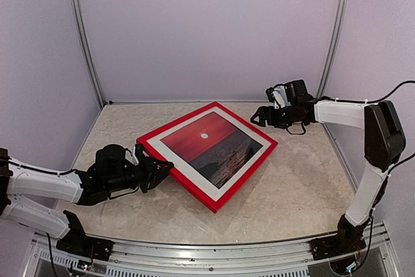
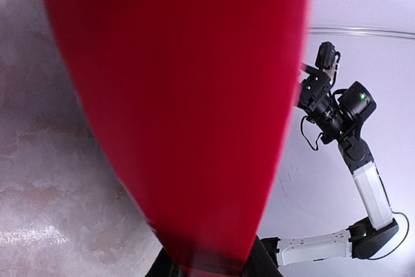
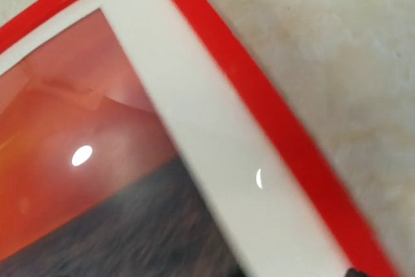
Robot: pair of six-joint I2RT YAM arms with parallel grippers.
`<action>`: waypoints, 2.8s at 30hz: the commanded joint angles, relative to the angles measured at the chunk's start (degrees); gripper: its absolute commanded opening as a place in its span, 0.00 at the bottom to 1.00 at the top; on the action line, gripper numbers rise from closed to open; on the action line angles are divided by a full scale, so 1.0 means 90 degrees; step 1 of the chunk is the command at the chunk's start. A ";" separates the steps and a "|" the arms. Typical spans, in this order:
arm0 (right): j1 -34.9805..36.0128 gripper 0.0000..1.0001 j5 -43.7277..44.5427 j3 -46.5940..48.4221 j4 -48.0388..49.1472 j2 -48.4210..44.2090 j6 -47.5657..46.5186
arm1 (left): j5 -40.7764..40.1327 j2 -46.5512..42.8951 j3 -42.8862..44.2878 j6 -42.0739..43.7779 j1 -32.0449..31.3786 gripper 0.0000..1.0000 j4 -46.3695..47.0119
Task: Put the photo into the frame
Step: Place the photo frame at the center of the board.
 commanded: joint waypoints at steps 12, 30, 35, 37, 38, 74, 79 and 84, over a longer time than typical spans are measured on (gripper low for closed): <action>-0.0729 0.91 -0.1614 0.0953 -0.0514 0.1921 -0.1079 | 0.1471 -0.0073 0.0224 0.1038 0.0451 0.23 -0.1272; -0.0687 0.99 -0.2441 -0.0818 0.0392 0.1285 -0.0763 | 0.1530 0.0952 0.0896 0.1507 0.1108 0.31 -0.1394; -0.0563 0.99 -0.2399 -0.1306 0.0597 0.0897 -0.0617 | 0.1606 0.1565 0.1178 0.1515 0.1143 0.32 -0.1109; -0.0498 0.99 -0.2335 -0.1447 0.0618 0.0735 -0.0571 | 0.1639 0.1794 0.1287 0.1536 0.1187 0.35 -0.1052; -0.0466 0.99 -0.2279 -0.1509 0.0621 0.0657 -0.0544 | 0.1668 0.1888 0.1335 0.1534 0.1203 0.35 -0.1016; 0.0612 0.99 -0.1186 -0.3201 0.1660 -0.0412 0.0790 | 0.0840 0.5060 0.5329 0.3141 0.2546 0.63 -0.3534; 0.0728 0.99 -0.1026 -0.3228 0.1803 -0.0389 0.0997 | 0.0457 0.5208 0.5532 0.3369 0.2640 0.66 -0.3925; 0.0774 0.99 -0.0782 -0.3188 0.1714 -0.0427 0.1063 | 0.0217 0.5264 0.5623 0.3527 0.2647 0.71 -0.4265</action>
